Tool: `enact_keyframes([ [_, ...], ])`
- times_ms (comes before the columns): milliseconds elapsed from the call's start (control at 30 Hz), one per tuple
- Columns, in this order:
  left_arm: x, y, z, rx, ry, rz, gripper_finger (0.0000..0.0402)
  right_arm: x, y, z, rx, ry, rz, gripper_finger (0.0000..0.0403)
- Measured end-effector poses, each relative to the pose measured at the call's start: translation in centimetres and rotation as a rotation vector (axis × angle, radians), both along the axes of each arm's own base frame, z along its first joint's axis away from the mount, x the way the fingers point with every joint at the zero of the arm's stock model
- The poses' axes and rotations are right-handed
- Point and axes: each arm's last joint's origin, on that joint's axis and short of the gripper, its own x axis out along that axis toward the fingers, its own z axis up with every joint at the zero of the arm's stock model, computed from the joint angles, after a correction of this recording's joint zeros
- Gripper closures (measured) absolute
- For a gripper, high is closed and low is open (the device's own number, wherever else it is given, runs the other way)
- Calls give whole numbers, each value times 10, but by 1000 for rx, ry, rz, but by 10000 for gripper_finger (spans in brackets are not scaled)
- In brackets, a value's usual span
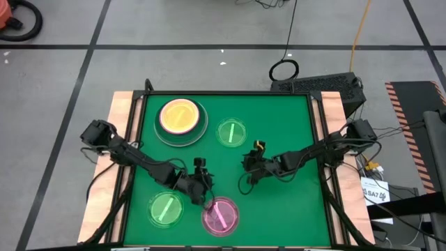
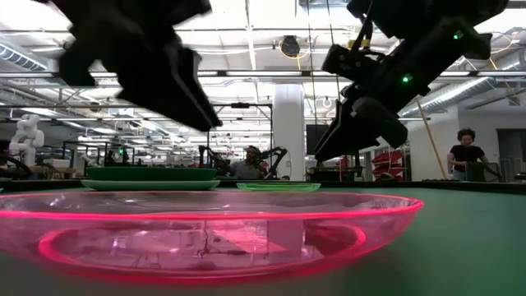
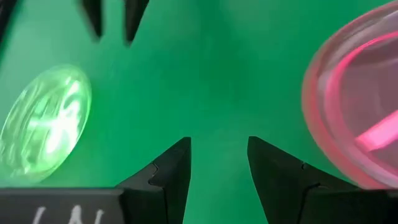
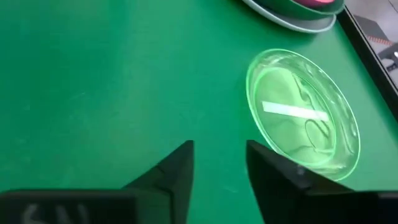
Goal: Stack plastic plates
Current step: Stack the top green transparent plate on the orange transparent plate
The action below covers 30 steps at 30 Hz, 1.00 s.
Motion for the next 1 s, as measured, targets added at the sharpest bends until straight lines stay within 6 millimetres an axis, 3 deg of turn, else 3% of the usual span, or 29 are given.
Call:
enact_keyframes([
  [200, -11, -24, 2, -25, -15, -54, 236, 7, -17, -8, -49, 30, -11, 199],
  [400, -24, -47, -6, -24, -8, -87, 236, 19, -30, -30, -157, 96, 52, 181],
  [600, -27, -58, -8, -36, -28, -112, 236, 25, -45, -45, -208, 130, 51, 203],
  [1000, -21, -53, -9, -40, -42, -88, 236, 25, -63, -47, -211, 167, 16, 283],
])
